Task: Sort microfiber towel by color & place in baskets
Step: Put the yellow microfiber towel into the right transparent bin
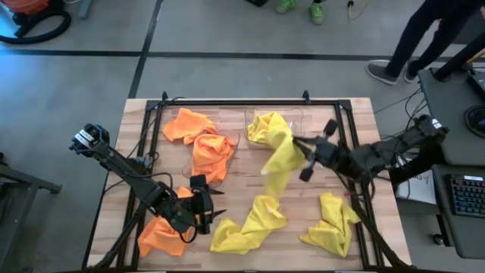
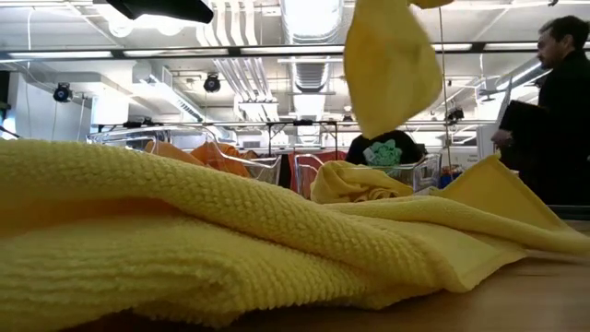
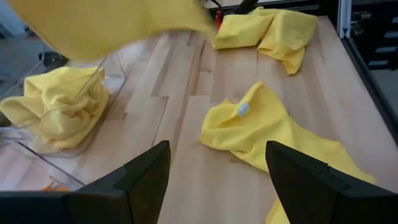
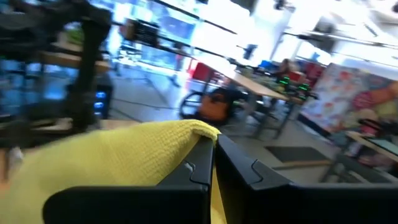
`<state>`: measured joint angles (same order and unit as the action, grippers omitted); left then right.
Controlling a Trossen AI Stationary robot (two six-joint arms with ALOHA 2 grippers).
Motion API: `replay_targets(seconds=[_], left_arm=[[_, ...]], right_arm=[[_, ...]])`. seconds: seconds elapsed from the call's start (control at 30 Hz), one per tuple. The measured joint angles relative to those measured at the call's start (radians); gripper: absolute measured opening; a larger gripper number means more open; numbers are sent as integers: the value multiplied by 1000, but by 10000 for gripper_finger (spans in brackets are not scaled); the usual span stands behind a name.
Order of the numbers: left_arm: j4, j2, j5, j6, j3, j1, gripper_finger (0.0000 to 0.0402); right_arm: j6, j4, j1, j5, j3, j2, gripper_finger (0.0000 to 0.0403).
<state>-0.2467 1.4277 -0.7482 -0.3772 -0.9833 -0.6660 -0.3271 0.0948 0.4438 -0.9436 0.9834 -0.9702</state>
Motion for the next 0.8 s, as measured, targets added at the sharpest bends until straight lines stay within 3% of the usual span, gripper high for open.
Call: replay_targets(seconds=[0.4, 0.8], left_arm=[[-49, -50, -2, 210, -35, 12, 247], [-118, -184, -5, 328, -35, 69, 247]], right_arm=[[-89, -9, -281, 0, 25, -9, 8], [-101, -20, -427, 0, 23, -39, 8]])
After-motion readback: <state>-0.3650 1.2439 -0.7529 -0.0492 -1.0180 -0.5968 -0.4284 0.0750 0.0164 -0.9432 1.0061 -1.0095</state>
